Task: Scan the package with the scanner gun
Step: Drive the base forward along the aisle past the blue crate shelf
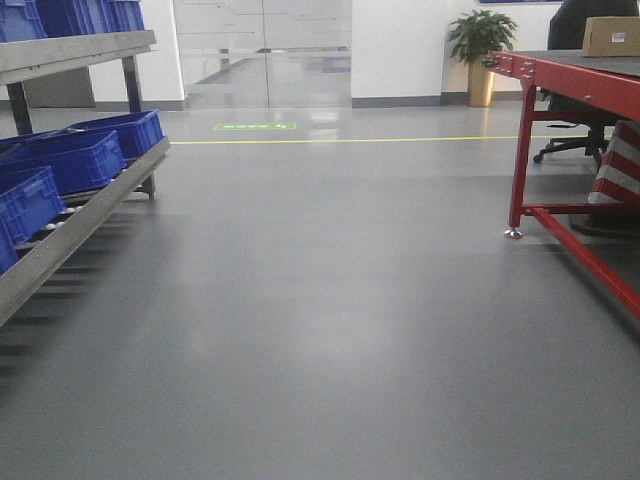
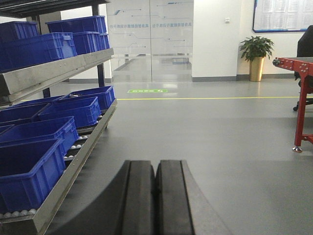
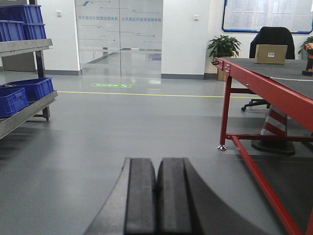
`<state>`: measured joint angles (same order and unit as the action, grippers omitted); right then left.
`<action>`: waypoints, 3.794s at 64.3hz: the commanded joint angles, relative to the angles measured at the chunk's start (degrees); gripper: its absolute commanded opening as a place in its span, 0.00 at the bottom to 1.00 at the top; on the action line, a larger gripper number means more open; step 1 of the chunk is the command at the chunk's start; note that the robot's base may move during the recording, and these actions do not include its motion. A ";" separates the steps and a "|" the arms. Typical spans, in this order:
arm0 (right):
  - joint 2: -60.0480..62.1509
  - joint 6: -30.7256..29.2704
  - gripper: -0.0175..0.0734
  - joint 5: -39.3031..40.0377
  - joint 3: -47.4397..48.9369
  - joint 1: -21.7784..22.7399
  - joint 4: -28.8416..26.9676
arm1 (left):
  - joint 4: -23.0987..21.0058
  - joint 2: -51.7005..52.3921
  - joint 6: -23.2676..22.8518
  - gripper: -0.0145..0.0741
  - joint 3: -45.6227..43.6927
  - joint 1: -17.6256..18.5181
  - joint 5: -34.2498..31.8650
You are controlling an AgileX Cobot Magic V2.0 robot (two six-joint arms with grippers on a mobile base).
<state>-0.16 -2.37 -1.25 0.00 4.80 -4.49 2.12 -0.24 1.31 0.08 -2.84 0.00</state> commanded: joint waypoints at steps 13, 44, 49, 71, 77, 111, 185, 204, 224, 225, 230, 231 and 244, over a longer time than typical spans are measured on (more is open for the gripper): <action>0.16 -0.50 0.01 0.91 0.00 0.15 -0.10 | -0.37 0.24 0.02 0.04 -0.08 -0.09 -1.05; 0.16 -0.50 0.01 0.91 0.00 0.15 -0.10 | -0.37 0.24 0.02 0.04 -0.08 -0.09 -1.05; 0.16 -0.50 0.01 0.91 0.00 0.15 -0.10 | -0.37 0.24 0.02 0.04 -0.08 -0.09 -1.05; 0.16 -0.50 0.01 0.91 0.00 0.15 -0.10 | -0.37 0.24 0.02 0.04 -0.08 -0.09 -1.05; 0.16 -0.50 0.01 0.91 0.00 0.15 -0.10 | -0.37 0.24 0.02 0.04 -0.08 -0.09 -1.05; 0.16 -0.50 0.01 0.91 0.00 0.15 -0.10 | -0.37 0.24 0.02 0.04 -0.08 -0.09 -1.05; 0.16 -0.50 0.01 0.91 0.00 0.15 -0.10 | -0.37 0.24 0.02 0.04 -0.08 -0.09 -1.05; 0.16 -0.50 0.01 0.91 0.00 0.15 -0.10 | -0.37 0.24 0.02 0.04 -0.08 -0.09 -1.05; 0.16 -0.50 0.01 0.91 0.00 0.15 -0.10 | -0.37 0.24 0.02 0.04 -0.08 -0.09 -1.05; 0.16 -0.50 0.01 0.91 0.00 0.15 -0.10 | -0.37 0.24 0.02 0.04 -0.08 -0.09 -1.05; 0.16 -0.50 0.01 0.91 0.00 0.15 -0.10 | -0.37 0.24 0.02 0.04 -0.08 -0.09 -1.05; 0.16 -0.50 0.01 0.91 0.00 0.15 -0.10 | -0.37 0.24 0.02 0.04 -0.08 -0.09 -1.05; 0.16 -0.50 0.01 0.91 0.00 0.15 -0.10 | -0.37 0.24 0.02 0.04 -0.08 -0.09 -1.05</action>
<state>-0.16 -2.37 -1.25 0.00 4.80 -4.49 2.12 -0.24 1.31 0.08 -2.87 0.00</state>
